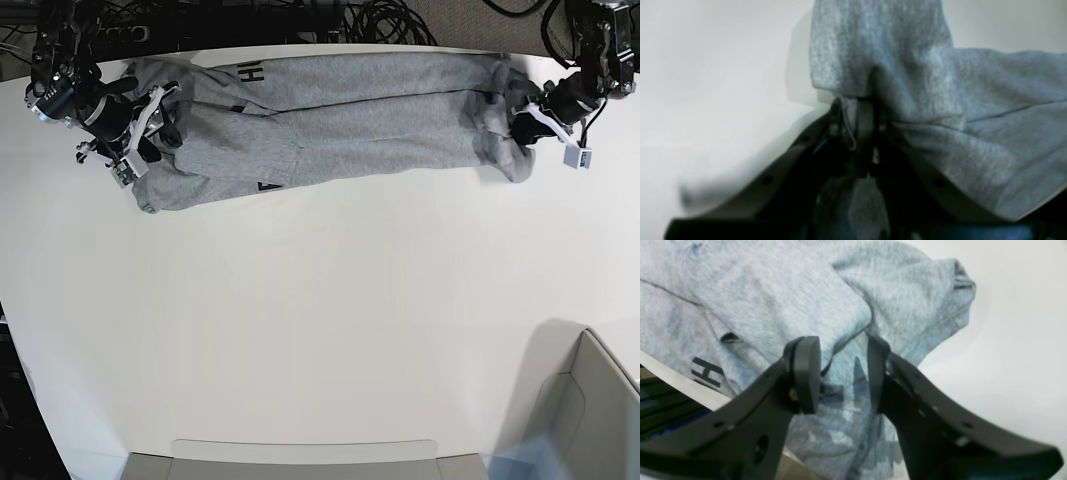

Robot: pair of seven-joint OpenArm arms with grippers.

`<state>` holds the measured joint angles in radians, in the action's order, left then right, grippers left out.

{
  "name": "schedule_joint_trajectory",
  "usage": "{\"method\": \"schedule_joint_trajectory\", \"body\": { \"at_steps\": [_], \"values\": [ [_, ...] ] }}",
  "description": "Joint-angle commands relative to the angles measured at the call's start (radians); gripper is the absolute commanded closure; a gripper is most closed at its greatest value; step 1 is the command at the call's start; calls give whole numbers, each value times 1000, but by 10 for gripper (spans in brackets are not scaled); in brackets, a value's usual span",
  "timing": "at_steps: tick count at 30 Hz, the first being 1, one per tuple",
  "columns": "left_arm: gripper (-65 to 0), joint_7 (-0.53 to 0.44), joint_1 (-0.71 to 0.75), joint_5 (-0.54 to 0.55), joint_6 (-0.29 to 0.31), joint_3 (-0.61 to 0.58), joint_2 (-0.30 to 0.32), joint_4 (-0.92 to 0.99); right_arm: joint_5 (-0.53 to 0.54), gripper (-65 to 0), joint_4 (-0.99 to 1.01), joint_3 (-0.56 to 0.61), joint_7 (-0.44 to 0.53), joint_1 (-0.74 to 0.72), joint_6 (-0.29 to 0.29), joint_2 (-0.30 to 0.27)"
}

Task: Fold the T-shirt properly
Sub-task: 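Push the left gripper's shirt end inward toward the right gripper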

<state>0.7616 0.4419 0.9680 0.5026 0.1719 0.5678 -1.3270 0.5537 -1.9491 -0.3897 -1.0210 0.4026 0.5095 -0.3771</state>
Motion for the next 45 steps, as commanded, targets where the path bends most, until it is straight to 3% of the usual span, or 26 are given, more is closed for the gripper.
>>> {"method": "schedule_joint_trajectory", "body": {
  "at_steps": [1,6,11,15,19,24,27,35,40,45],
  "values": [
    [0,138,7,-151,-95,24,-2,60,13,-240,-16,-7,20,-14,4,-15],
    [0,137,-15,-148,-88,320,-9,111,13,-240,-17,-7,20,-15,4,-13],
    [0,152,-78,-152,49,506,-1,114,13,-240,-17,-7,20,-15,4,-10],
    [0,154,-99,-149,97,524,34,111,13,-240,-17,-7,20,-15,4,-6],
    [0,177,-101,-143,101,545,39,30,13,-240,-17,-7,20,-14,4,-4],
    [0,345,-101,-143,153,662,27,-190,13,-240,-17,-8,20,-11,4,-4],
    [0,431,-96,-143,156,716,-44,-302,13,-240,-17,-7,20,-11,4,-4],
    [0,493,-31,-151,147,572,-234,-659,13,-240,-17,-5,20,-17,4,20],
    [0,493,-27,-151,144,460,-326,-701,13,-240,-17,-5,20,-17,4,22],
    [0,491,-27,-146,38,315,-360,-704,13,-240,-17,-5,20,-15,4,22]
  ]
}}
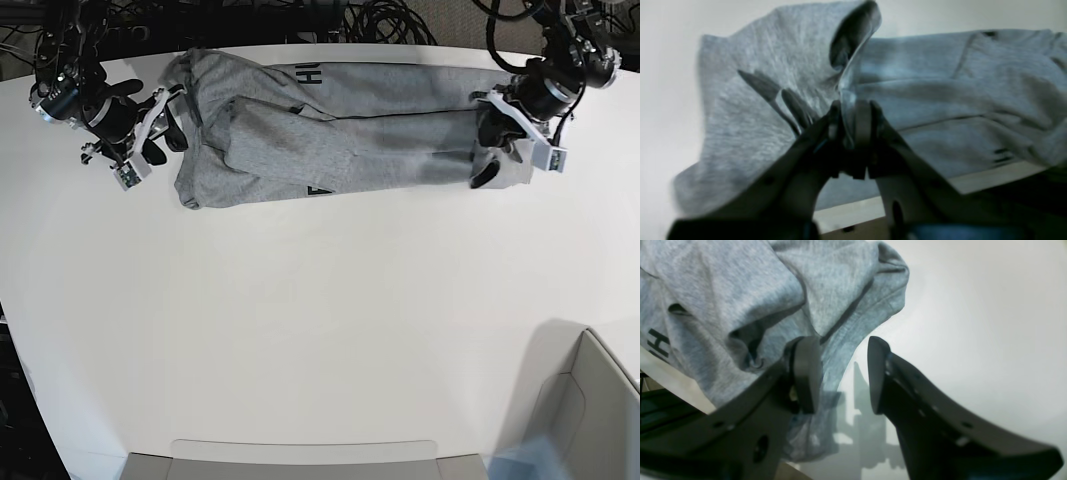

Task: Fold the T-shirt properly
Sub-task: 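Push the left gripper's shirt end inward toward the right gripper, then press and tuck the folded shirt end with the left gripper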

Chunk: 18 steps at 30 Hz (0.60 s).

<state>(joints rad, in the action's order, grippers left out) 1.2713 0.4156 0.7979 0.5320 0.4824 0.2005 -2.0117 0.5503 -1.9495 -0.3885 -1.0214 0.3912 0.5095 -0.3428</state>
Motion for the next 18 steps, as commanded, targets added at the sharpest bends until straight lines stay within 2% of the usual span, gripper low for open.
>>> {"method": "schedule_joint_trajectory", "body": {
  "at_steps": [1,6,10,14,18],
  "values": [
    [0,-20,-1,25,-16,-27,-5,-19,17,-240,-17,-7,20,-4,4,-12],
    [0,-28,-7,19,-103,-110,-59,-17,17,-240,-17,-7,20,-4,4,-12],
    [0,-29,-10,12,-120,-139,-88,-13,17,-240,-17,-7,20,-4,4,-12],
    [0,-32,-47,-97,-120,-228,-91,-7,17,-240,-17,-5,20,-4,4,-11],
    [0,-104,-50,-206,-120,-282,-132,-7,17,-240,-17,-5,20,-4,4,-11]
  ]
}}
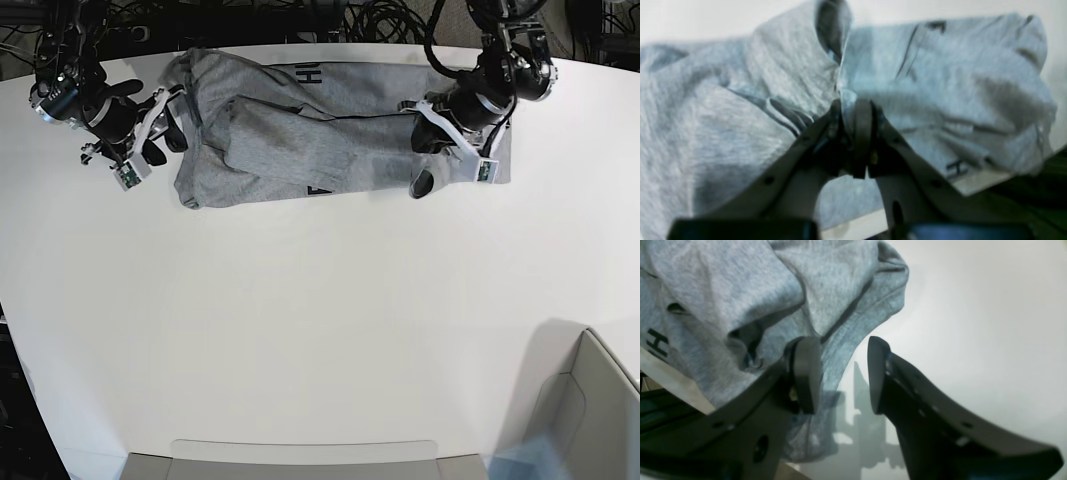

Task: Fold the T-shirt properly
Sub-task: 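Press and tuck the folded shirt end with the left gripper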

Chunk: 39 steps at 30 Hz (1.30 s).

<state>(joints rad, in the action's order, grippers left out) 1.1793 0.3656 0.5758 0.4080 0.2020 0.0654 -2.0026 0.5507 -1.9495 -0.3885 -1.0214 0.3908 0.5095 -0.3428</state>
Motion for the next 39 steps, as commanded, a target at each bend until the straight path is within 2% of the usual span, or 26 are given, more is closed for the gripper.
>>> {"method": "schedule_joint_trajectory", "body": {
  "at_steps": [1,5,8,10,14,18,21,25,28,30,34,39],
  "values": [
    [0,-22,-1,5,4,-3,-6,-16,16,-240,-17,-5,20,-3,4,-11],
    [0,-26,-1,5,2,-39,-11,-19,16,-240,-17,-5,20,-2,4,-11],
    [-136,-34,3,19,2,-49,-16,-22,16,-240,-17,-5,20,-2,4,-11],
    [-181,-26,5,66,2,-49,-17,-24,16,-240,-17,-5,20,-2,4,-11],
    [-108,-25,3,203,4,-43,-11,-22,16,-240,-17,-5,20,-2,4,-11],
    [-37,-37,3,240,4,-22,-11,-24,16,-240,-17,-5,20,-2,4,-11],
    [0,-37,0,241,7,107,-12,-24,16,-240,-17,-7,20,-2,4,-11],
    [0,-37,-24,234,7,334,-11,-8,16,-240,-17,-7,20,3,4,-11],
    [0,-26,-73,223,6,413,-9,27,16,-240,-17,-7,20,3,4,-11],
    [0,-25,-98,175,6,391,4,84,16,-240,-17,-7,20,3,4,-9],
    [0,-34,-116,56,6,235,53,193,18,-240,-18,-5,20,3,4,-9],
    [0,-28,-14,49,7,187,53,122,18,-240,-18,-10,20,-2,4,-9]
  ]
}}
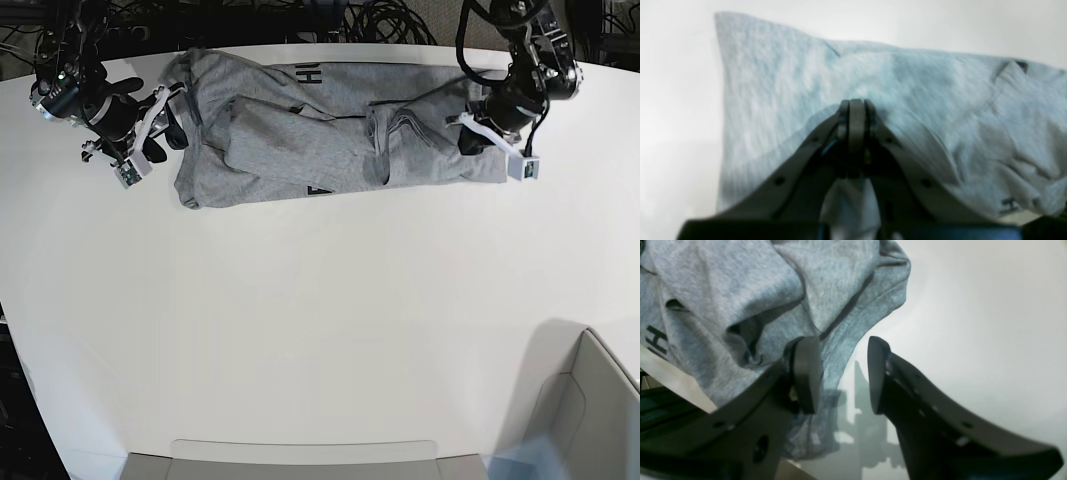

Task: Fold the T-shirt properly
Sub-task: 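Press and tuck the folded shirt end with the left gripper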

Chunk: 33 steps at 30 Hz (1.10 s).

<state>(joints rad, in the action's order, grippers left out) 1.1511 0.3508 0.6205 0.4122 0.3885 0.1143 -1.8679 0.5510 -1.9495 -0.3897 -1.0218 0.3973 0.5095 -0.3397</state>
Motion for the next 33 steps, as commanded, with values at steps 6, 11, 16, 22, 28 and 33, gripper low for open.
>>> {"method": "schedule_joint_trajectory", "body": {
  "at_steps": [6,11,16,22,28,33],
  "values": [
    [0,-6,159,5,4,-145,9,-98,19,-240,-17,-8,22,-34,4,-12],
    [0,-7,248,6,4,-331,51,-151,19,-240,-17,-10,22,-71,4,21],
    [0,-15,287,58,4,-389,103,-174,21,-240,-18,-10,25,-87,4,37],
    [0,-66,284,213,4,-389,173,-174,22,-240,-20,-12,28,-114,4,69],
    [0,-64,278,241,4,-334,177,-174,165,-241,15,-48,21,-116,4,101],
    [0,-64,278,240,4,-340,177,-172,426,-242,210,-94,21,-82,65,57]
  ]
}}
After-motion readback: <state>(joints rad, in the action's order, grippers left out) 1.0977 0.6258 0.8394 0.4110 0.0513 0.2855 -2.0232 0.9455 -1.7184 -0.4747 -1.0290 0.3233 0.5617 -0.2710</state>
